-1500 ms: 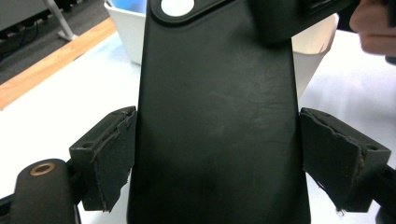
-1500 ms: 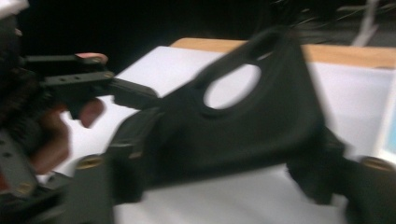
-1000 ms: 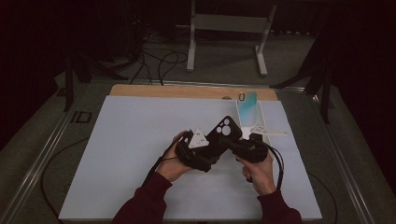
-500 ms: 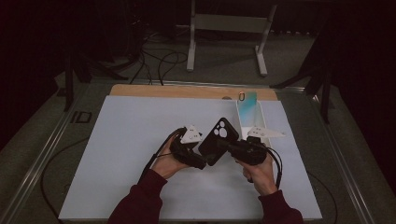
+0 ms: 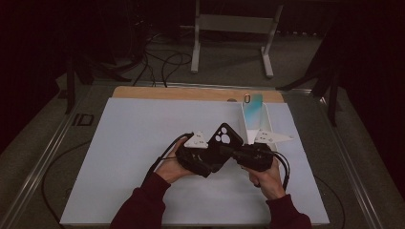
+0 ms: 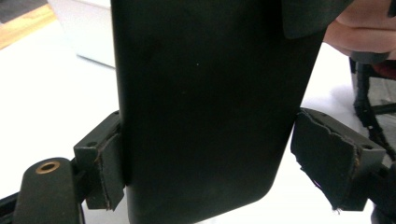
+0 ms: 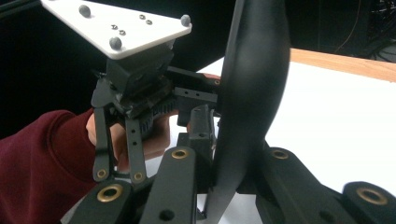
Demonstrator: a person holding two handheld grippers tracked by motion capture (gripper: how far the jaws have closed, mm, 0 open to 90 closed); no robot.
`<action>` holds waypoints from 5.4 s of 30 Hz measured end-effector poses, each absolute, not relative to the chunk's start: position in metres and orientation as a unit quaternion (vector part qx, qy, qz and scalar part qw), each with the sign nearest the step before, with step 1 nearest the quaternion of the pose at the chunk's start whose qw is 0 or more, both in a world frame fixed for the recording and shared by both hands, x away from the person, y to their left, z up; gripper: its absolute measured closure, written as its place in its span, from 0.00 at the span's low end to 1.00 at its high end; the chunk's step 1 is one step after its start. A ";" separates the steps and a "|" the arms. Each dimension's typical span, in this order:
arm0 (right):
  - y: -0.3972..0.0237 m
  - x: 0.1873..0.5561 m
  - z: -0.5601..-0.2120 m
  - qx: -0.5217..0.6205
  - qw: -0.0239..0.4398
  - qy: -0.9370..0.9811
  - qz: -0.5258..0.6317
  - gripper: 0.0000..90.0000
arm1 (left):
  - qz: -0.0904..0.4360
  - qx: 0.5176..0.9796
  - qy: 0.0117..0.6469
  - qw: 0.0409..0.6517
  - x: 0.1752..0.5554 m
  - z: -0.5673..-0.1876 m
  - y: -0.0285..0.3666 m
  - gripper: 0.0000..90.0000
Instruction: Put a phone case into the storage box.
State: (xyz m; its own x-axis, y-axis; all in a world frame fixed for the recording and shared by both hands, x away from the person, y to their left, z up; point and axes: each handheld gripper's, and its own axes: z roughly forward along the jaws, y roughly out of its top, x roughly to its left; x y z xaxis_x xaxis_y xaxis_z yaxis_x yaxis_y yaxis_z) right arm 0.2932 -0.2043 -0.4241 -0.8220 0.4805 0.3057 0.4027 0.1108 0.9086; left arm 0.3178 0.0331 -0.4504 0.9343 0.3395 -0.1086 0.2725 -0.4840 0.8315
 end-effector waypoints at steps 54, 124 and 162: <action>-0.192 0.296 -0.403 0.390 0.152 0.698 0.580 0.11 | 0.094 0.841 0.214 0.489 0.308 -0.456 0.041 0.89; -0.194 0.332 -0.383 0.421 0.209 0.681 0.562 0.16 | 0.232 0.792 0.338 0.452 0.310 -0.438 0.131 0.00; -0.222 0.368 -0.364 0.462 0.255 0.639 0.559 0.16 | 0.264 0.773 0.360 0.451 0.297 -0.441 0.175 0.00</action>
State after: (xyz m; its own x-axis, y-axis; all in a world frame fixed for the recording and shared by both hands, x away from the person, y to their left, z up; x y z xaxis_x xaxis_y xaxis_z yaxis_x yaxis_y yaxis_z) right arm 0.3682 -0.2217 -0.3637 -0.4427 0.8763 0.1899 0.3049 -0.0521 0.9510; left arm 0.2975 0.1747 -0.4410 0.6019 0.7942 0.0834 0.3182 -0.3343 0.8871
